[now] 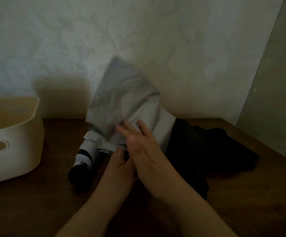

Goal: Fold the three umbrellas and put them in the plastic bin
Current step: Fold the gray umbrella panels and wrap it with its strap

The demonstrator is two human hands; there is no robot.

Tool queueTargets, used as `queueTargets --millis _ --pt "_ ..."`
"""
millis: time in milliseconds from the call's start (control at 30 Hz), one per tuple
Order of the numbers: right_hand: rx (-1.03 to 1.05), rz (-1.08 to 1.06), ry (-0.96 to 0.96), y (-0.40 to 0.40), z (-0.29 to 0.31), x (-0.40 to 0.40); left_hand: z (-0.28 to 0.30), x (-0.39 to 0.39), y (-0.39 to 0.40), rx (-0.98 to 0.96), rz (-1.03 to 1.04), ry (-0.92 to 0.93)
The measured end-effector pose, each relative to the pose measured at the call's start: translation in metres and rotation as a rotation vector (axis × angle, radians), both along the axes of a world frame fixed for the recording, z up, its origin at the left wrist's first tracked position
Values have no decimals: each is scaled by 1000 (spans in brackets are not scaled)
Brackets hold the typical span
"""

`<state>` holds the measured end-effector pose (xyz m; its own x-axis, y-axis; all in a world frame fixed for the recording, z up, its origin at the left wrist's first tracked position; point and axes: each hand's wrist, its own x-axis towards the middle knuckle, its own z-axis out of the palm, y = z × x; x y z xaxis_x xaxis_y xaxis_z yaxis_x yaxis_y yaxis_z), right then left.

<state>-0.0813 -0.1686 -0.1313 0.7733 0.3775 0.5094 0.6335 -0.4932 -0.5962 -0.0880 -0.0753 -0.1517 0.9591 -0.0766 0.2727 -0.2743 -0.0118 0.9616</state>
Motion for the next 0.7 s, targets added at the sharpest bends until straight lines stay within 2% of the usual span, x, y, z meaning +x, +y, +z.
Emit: queueTargets --millis 67,133,200,267,333,400,467,567,700 --pt "-214 -26 -144 -4 -1 11 0 0 -1 -4 40 13" --pt "-228 26 -130 -14 1 12 0 1 -3 -13 55 25" --pt "-50 125 1 -22 5 3 4 -1 -4 -49 51 44" --pt "278 142 141 -23 7 -3 5 -1 -3 -129 40 72" --pt "433 -46 -16 -26 1 1 5 0 -2 -196 31 99" --pt "301 -221 -162 -28 -1 5 4 1 -3 -193 34 91" --pt "76 -236 -198 -24 -5 8 5 0 -4 -97 61 9" --pt "-149 -254 -190 -20 -6 13 4 -2 -5 47 92 -75" --pt "-299 -191 -92 -22 5 14 4 -5 -3 139 101 -73"
